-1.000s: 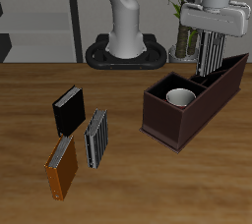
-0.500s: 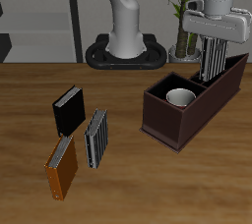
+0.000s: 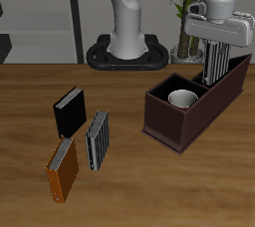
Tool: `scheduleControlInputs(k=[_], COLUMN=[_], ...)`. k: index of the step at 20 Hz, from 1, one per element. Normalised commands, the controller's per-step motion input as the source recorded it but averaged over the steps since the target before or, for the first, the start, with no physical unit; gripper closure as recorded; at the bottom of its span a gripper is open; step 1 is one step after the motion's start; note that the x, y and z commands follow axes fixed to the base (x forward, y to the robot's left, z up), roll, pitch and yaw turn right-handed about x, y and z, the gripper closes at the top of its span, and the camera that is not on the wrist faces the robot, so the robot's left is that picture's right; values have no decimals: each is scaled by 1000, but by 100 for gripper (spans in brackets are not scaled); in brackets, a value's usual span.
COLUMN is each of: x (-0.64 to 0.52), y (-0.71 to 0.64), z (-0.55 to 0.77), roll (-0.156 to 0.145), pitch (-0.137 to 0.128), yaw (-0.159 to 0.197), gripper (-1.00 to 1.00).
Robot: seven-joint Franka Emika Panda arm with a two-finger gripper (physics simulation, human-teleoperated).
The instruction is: Place the red mug into the left desk caddy's right compartment and place the left striped book into the left desk caddy's back compartment
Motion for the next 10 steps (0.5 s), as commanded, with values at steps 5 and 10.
scheduleControlInputs(k=[5, 10], x=[5, -14], y=[-6, 38], z=[-142, -9], roll=[1, 4], pitch=[15, -27], yaw=[11, 23], gripper=[100, 100])
